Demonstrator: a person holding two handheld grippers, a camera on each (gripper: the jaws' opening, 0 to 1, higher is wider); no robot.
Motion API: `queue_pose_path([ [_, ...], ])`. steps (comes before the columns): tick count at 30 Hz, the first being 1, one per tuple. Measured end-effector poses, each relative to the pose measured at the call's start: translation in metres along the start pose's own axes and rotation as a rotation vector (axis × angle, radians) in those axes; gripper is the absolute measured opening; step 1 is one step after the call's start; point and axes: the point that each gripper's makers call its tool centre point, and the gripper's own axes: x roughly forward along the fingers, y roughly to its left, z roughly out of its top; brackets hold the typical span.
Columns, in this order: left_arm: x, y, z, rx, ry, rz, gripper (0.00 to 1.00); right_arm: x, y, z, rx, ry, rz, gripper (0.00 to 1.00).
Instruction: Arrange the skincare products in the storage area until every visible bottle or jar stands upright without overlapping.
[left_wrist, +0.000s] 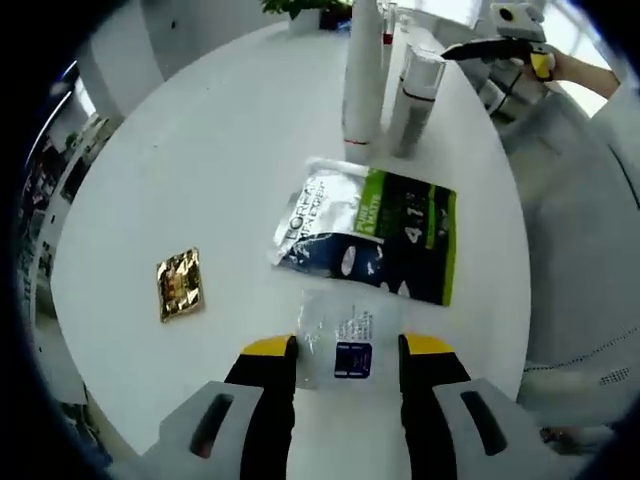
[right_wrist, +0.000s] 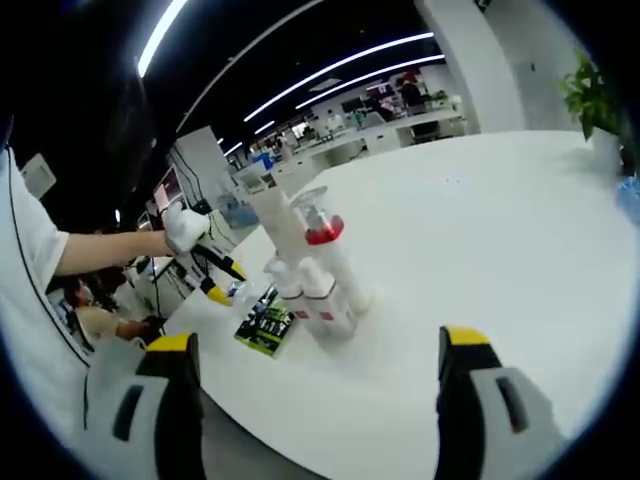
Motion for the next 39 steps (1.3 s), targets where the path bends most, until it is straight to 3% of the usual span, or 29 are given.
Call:
queue_pose_path([
  [12, 0.007, -0.025, -0.007, 0.027, 0.011, -0.044, 0.38, -0.005, 0.002, -0.001, -0.002, -0.003, -0.003, 1.00],
  [32, 0.017, -0.035, -0.020, 0.094, 0.051, -0.054, 0.38, -0.008, 0.002, -0.005, 0.000, 0.003, -0.011, 1.00],
  [33, 0.017, -0.035, -0.019, 0.098, 0.048, -0.052, 0.36, -0.008, 0.002, -0.005, 0.000, 0.004, -0.011, 1.00],
  [34, 0.017, -0.034, -0.019, 0.100, 0.051, -0.048, 0.27, -0.008, 0.002, -0.005, 0.000, 0.004, -0.011, 1.00],
  [39, 0.017, -0.030, -0.017, 0.101, 0.042, -0.033, 0.26, -0.007, 0.002, -0.004, -0.002, 0.003, -0.011, 1.00],
])
